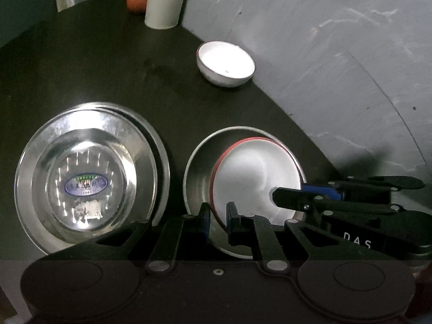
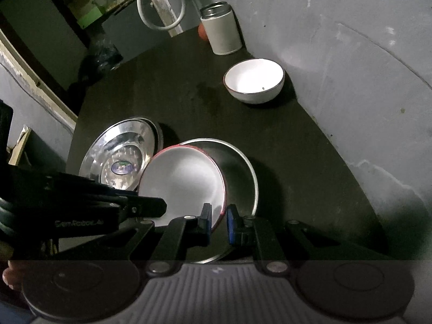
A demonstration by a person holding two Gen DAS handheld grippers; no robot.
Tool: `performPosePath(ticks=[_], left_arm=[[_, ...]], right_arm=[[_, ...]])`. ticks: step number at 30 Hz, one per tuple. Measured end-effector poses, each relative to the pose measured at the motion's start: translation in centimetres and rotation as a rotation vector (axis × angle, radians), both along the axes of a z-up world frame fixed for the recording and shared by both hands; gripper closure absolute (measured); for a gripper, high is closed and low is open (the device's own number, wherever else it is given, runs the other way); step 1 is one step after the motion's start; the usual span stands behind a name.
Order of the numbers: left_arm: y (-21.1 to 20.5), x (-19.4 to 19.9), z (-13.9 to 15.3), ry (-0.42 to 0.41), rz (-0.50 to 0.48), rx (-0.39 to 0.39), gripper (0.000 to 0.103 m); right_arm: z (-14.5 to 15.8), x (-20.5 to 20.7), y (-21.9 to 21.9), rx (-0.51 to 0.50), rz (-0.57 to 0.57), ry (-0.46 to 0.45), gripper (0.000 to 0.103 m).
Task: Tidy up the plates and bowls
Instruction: 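Lower the white bowl into the steel bowl with both grippers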
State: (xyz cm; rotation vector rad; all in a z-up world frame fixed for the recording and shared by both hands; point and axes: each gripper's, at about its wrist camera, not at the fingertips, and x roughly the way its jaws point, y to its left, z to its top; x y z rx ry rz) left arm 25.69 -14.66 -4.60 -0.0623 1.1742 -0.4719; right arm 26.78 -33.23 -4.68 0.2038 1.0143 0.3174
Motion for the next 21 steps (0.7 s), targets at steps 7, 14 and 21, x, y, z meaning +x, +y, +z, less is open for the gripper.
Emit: performPosePath(ticks=[7, 14, 21], left_arm=[[-0.6, 0.5, -0.2, 0.018, 0.006, 0.030, 0.090], [-0.8, 1.0, -0.1, 0.028, 0.019, 0.044, 0.089], [-0.6, 1.2, -0.1, 0.026, 0.025, 0.045, 0.088]], right_arm=[[-0.2, 0.6, 0.2, -0.011, 0.007, 0.019, 0.090], [-0.4, 1.0, 0.1, -0.014, 0.009, 0.034, 0.088], [-0.4, 1.1, 0.1, -0.014, 0.007, 0.032, 0.087]])
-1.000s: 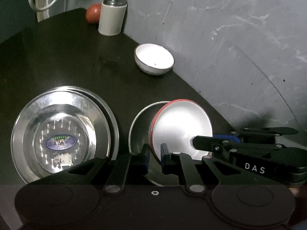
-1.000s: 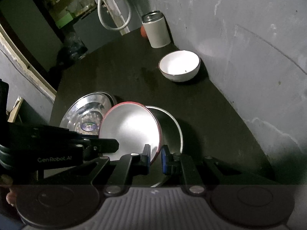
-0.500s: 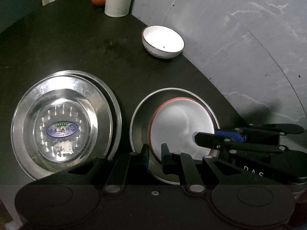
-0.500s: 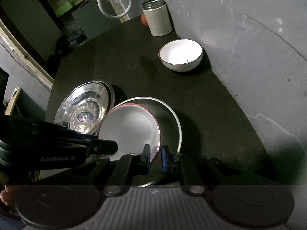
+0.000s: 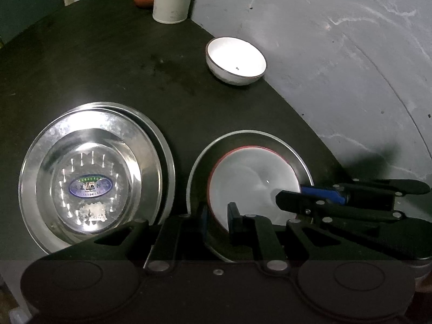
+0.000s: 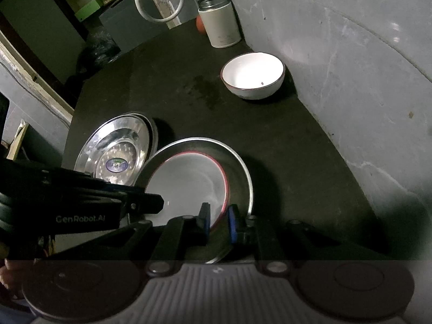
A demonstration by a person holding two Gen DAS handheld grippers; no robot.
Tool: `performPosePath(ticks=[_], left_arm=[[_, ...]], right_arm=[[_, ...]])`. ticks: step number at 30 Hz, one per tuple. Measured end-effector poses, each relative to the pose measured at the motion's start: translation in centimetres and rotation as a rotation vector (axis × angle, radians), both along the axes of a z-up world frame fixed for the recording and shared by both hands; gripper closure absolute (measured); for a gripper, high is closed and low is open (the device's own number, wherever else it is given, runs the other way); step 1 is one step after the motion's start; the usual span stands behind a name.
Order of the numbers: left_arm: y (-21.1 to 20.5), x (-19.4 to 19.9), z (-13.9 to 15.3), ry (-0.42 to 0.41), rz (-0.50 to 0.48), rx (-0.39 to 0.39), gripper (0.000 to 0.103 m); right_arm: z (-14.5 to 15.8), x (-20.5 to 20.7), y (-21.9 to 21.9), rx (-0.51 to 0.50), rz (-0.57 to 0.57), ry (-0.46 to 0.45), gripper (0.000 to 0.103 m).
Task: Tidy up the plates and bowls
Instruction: 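Lower the white bowl into the steel bowl with both grippers, then open both grippers and move them to the smaller white bowl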
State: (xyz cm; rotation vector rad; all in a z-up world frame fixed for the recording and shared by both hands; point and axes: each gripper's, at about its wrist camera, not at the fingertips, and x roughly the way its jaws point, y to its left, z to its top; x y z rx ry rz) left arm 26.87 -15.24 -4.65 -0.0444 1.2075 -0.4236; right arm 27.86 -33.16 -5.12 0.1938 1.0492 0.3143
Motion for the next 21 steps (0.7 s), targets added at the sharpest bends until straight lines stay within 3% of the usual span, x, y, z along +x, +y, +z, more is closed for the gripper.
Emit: performPosePath(ticks=[12, 15, 16, 19, 21], left_arm=[[0.9, -0.1, 1.0, -0.034, 0.025, -0.020, 0.080], [1.3, 0.1, 1.6, -0.047, 0.040, -0.041, 0.076], [1.4, 0.2, 1.8, -0.054, 0.045, -0.048, 0.067], [1.8, 0.6, 2.6, -0.097, 0.069, -0.042, 0.046], [2.2, 1.3, 3.1, -0.117, 0.085, -0.055, 0.041]], right_arm=[[0.7, -0.3, -0.3, -0.009, -0.026, -0.029, 0.084], [1.3, -0.5, -0.6, 0.002, -0.040, -0.057, 0.076], [1.5, -0.5, -0.7, 0.007, -0.043, -0.066, 0.071], [2.0, -0.5, -1.1, 0.009, -0.067, -0.093, 0.042], [2.3, -0.4, -1.4, 0.018, -0.091, -0.113, 0.041]])
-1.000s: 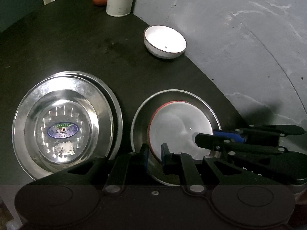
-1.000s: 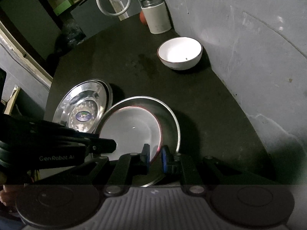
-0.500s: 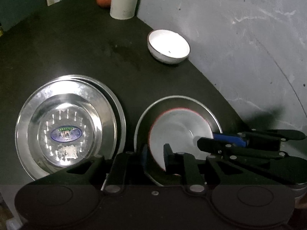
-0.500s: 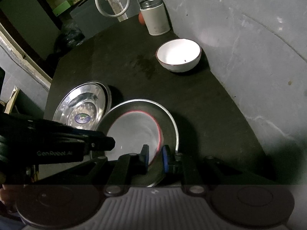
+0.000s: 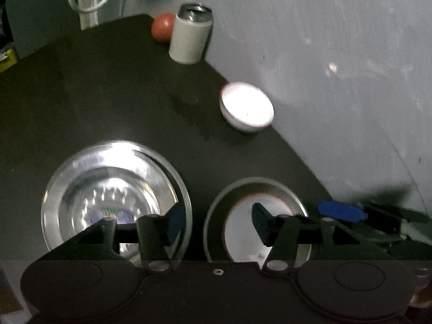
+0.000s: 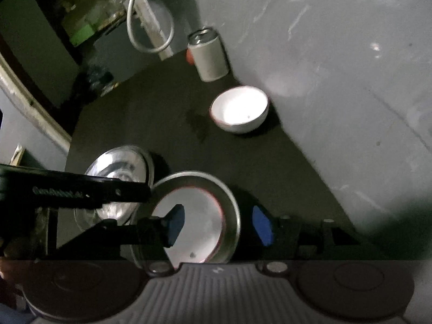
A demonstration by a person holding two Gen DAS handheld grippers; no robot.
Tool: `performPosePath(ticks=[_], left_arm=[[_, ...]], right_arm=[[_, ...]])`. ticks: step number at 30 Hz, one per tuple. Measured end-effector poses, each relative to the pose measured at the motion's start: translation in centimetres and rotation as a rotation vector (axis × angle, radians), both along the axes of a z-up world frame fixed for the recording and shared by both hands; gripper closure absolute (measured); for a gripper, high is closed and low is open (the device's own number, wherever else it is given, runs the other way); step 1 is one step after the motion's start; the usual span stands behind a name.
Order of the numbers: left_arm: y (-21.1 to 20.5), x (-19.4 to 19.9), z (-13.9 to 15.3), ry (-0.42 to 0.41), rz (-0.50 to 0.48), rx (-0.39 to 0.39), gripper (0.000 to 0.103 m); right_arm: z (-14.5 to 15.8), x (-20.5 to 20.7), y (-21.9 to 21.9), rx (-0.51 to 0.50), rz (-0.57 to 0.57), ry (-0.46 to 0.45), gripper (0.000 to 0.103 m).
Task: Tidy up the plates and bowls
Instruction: 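Open both grippers and move them to the smaller white bowl, then close both grippers on the rim of the smaller white bowl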
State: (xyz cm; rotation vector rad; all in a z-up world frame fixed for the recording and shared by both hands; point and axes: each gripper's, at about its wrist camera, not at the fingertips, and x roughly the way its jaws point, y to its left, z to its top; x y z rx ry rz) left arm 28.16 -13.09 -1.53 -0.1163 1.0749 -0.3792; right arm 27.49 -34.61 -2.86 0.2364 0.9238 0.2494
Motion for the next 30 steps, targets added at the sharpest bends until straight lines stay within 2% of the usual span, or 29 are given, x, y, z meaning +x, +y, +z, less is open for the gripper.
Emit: performPosePath(ticks=[3, 7, 8, 10, 12, 15, 27, 30], left_arm=[[0.1, 1.4, 0.5, -0.034, 0.018, 0.016, 0.026], [0.2, 3.5, 1.1, -0.091, 0.031, 0.049, 0.006], [0.2, 4.2, 1.2, -0.105, 0.033, 0.053, 0.005], [0.1, 5.6, 1.0, -0.117, 0.027, 0.062, 0.001], [-0.2, 7.4, 0.6, -0.116, 0.017, 0.077, 0.001], [-0.8, 9.7, -0.3, -0.103, -0.009, 0.096, 0.001], [-3.6, 15.6, -2.5, -0.104, -0.112, 0.143, 0.001], [-4.1, 16.7, -2.8, -0.108, -0.132, 0.151, 0.001]], right_arm=[[0.1, 0.6, -0.6, 0.042, -0.044, -0.013, 0.035], [0.2, 1.2, -1.3, 0.101, -0.131, -0.042, 0.011], [0.1, 1.5, -1.6, 0.124, -0.164, -0.045, 0.007], [-0.2, 1.9, -2.0, 0.161, -0.222, -0.040, 0.006], [-0.6, 2.6, -2.4, 0.195, -0.281, -0.030, 0.001], [-1.1, 3.4, -2.8, 0.221, -0.365, -0.019, 0.001], [-3.6, 5.5, -3.6, 0.298, -0.566, -0.019, 0.001], [-3.9, 5.8, -3.3, 0.276, -0.593, -0.047, 0.001]])
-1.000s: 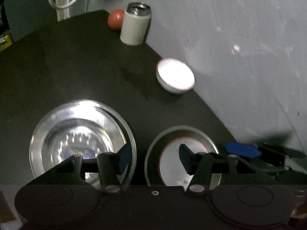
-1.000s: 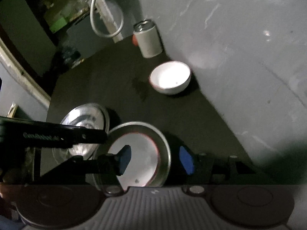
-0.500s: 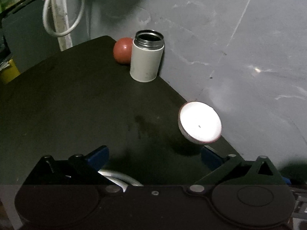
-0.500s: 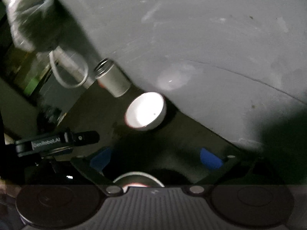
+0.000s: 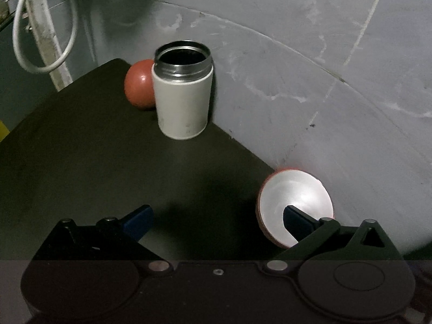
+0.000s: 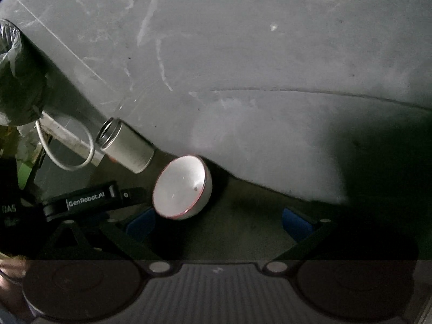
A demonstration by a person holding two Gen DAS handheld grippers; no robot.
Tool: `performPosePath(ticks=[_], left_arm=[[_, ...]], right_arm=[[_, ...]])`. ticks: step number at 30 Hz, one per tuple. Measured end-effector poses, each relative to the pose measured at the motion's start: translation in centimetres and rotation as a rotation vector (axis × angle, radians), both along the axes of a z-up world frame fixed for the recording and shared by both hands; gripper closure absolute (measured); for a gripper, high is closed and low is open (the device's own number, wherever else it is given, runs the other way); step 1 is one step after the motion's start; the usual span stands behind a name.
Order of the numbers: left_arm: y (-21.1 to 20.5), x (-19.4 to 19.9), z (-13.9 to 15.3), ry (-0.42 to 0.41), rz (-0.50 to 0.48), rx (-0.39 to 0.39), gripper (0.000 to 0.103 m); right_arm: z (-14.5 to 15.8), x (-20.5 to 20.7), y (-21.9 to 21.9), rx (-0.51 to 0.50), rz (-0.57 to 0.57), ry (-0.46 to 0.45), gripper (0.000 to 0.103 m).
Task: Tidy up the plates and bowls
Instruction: 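Close both grippers on the rim of the smaller white bowl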
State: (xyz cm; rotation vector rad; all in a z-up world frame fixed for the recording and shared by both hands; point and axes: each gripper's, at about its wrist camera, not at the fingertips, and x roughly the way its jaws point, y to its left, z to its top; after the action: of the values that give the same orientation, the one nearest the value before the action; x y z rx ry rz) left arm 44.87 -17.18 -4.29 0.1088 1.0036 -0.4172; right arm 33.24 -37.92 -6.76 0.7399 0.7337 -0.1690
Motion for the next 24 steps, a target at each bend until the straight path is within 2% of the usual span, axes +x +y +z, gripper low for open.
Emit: performPosePath(ticks=[3, 12, 17, 22, 24], left_arm=[[-0.4, 0.8, -0.4, -0.004, -0.043, 0.006, 0.001], [-1.8, 3.0, -1.6, 0.012, -0.081, 0.013, 0.001], [-2.3, 3.5, -1.7, 0.013, -0.102, 0.010, 0.004], [-3.0, 3.4, -2.0, 0.029, -0.122, -0.005, 0.013], [-3.2, 3.3, -2.2, 0.032, -0.133, -0.008, 0.017]], right_arm=[[-0.5, 0.5, 0.3, -0.018, -0.023, -0.006, 0.001], [-1.2, 2.3, 1.0, -0.025, -0.095, -0.008, 0.003], [-1.9, 3.9, 1.8, -0.029, -0.093, 0.008, 0.013], [-2.3, 4.9, 2.0, -0.027, -0.084, 0.022, 0.021], [-2.5, 4.9, 2.0, -0.027, -0.080, 0.030, 0.028]])
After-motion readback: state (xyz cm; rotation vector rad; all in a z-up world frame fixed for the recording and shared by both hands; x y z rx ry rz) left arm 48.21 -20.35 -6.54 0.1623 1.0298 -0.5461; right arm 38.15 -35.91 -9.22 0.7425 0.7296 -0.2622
